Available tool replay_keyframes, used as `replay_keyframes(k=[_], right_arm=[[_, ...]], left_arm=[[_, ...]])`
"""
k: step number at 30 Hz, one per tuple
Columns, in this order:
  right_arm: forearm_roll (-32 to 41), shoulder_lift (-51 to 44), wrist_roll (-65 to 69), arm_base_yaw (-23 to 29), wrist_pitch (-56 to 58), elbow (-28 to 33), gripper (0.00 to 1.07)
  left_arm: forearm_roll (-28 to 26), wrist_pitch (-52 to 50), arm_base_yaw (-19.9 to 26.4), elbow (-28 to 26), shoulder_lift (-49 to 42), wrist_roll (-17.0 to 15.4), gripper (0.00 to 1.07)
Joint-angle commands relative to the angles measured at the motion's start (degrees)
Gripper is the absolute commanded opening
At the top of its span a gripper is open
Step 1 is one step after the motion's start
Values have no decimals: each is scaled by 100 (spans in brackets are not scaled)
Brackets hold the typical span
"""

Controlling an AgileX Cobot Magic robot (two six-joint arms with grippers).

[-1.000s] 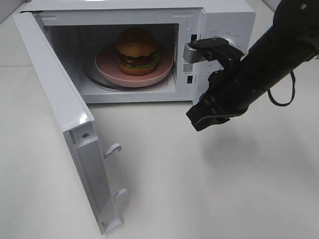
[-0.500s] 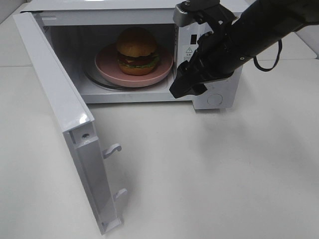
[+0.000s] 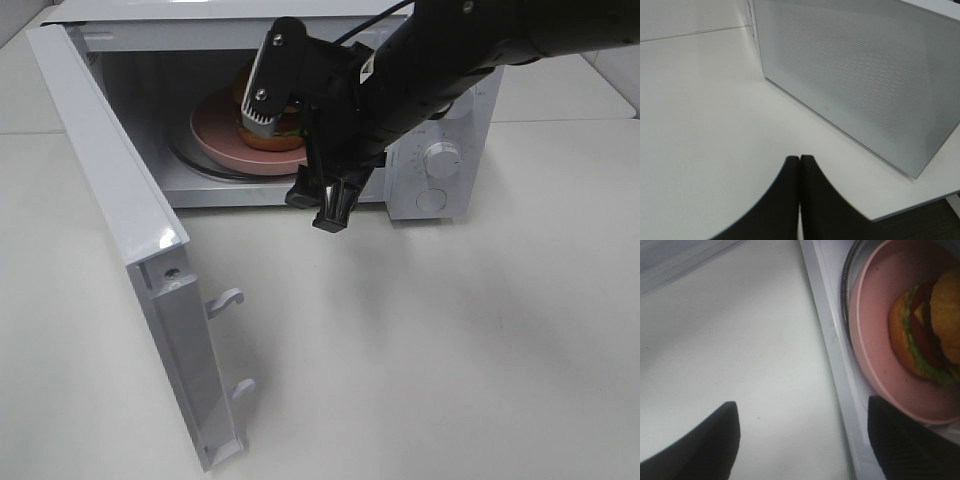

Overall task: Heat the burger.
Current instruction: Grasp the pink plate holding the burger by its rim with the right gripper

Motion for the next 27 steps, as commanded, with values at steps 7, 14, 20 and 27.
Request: replay_keyframes(k=[7, 14, 20, 27], right_arm=[[-1318, 458, -17, 304, -418, -338, 70], [-1736, 796, 46, 304, -418, -779, 70], [-1805, 1083, 241, 304, -458, -1169, 70], [-1919, 1381, 533, 304, -670, -1513, 69]], left_arm=[[-23, -92, 11, 11, -115, -23, 0], [-23, -92, 11, 11, -115, -23, 0], [-23, -92, 11, 11, -115, -23, 0], [-23, -92, 11, 11, -115, -17, 0]])
